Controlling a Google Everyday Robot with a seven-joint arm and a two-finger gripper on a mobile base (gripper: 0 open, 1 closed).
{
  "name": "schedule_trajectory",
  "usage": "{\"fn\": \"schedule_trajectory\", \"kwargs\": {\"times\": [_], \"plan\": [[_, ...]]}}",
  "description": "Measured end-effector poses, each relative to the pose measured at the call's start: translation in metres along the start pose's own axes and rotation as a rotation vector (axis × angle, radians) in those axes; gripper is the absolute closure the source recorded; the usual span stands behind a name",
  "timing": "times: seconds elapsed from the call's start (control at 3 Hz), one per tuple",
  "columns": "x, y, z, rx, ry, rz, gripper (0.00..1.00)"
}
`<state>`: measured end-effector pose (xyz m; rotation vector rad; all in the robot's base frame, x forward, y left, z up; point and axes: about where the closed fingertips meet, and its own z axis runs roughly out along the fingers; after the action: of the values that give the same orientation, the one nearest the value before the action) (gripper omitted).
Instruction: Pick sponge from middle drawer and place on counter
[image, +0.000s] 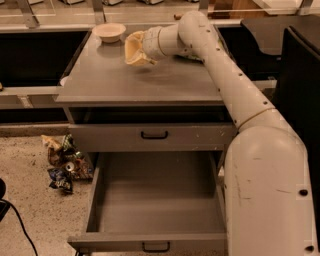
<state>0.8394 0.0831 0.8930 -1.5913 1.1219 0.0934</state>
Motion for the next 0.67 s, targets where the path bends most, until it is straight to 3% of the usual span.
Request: {"fn": "schedule_trajectory", "kwargs": {"times": [0.33, 0.67], "plan": [[0.0025, -0.0001, 0.0005, -0.003, 0.004, 0.009, 0.11], [0.0037, -0.0004, -0.0014, -0.001, 0.009, 0.012, 0.0]]}}
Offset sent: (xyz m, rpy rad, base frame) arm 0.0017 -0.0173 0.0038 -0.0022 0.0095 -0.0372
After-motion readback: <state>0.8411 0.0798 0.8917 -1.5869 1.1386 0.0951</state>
